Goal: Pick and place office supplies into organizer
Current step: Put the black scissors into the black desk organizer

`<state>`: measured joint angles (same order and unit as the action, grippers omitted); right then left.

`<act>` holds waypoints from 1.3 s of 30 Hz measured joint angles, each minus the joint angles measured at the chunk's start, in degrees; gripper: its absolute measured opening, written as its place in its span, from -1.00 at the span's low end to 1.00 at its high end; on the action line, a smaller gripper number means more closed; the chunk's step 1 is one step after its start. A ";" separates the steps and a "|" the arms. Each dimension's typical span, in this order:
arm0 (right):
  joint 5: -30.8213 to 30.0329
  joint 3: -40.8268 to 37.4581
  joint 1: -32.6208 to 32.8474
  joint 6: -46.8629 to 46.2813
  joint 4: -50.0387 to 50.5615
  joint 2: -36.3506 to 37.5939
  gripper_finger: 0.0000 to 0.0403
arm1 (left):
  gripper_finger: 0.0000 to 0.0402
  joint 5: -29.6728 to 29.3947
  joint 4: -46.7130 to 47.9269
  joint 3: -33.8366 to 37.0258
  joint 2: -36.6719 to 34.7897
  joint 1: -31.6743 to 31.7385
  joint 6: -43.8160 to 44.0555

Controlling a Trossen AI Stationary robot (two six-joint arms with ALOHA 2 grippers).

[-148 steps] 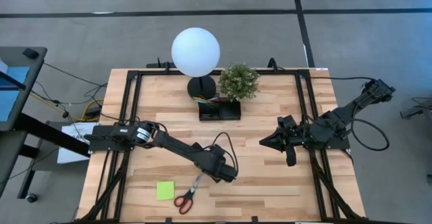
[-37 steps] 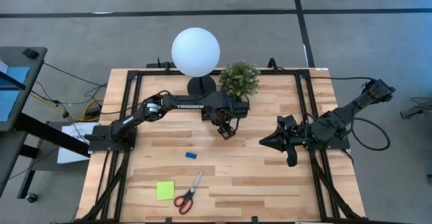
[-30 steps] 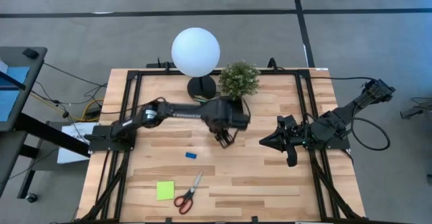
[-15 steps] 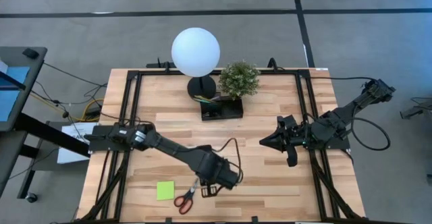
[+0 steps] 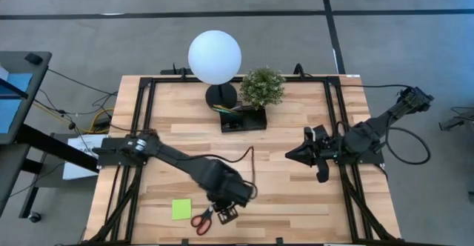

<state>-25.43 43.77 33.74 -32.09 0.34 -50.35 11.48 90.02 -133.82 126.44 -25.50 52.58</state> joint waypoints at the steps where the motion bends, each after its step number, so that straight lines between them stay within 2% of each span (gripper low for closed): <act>1: 0.01 0.00 0.11 0.34 0.02 0.23 -1.00 | -0.44 -2.19 -0.02 0.00 -1.62 -0.73 1.72; 5: -0.04 0.00 0.37 0.50 0.00 0.85 -1.00 | -0.44 -15.60 0.04 1.22 -8.26 -5.45 11.61; 8: -0.08 0.00 0.37 0.54 0.00 0.87 -1.00 | -0.44 -20.91 0.01 3.60 -10.43 -9.68 19.23; 12: -0.10 0.00 0.37 0.62 0.02 0.87 -1.00 | -0.44 -17.94 -0.24 8.17 -10.13 -15.10 24.46; 16: -0.13 0.00 0.37 0.63 0.02 0.87 -1.00 | -0.45 -13.55 -3.34 17.31 -10.06 -18.14 32.41; 20: -0.13 0.00 0.28 0.63 0.02 0.87 -1.00 | -0.45 -10.69 -9.17 27.02 -10.11 -18.73 33.35; 26: -0.15 0.00 0.39 0.62 -1.23 0.87 -1.00 | -0.45 -10.43 -28.12 39.35 -10.06 -17.17 23.04; 29: -0.15 0.00 0.88 0.60 -1.82 0.85 -1.00 | -0.45 -10.20 -34.85 44.34 -10.07 -16.07 20.84; 33: -0.15 0.00 1.91 0.60 -3.11 0.78 -1.00 | -0.45 -9.89 -36.15 48.92 -10.06 -15.09 19.87; 39: -0.15 0.00 3.35 0.60 -3.43 0.39 -1.00 | -0.45 -6.80 -35.34 50.93 -10.06 -15.06 17.51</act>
<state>-25.59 43.77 37.09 -31.48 -3.09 -49.95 4.67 54.68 -82.89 116.38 -40.56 70.08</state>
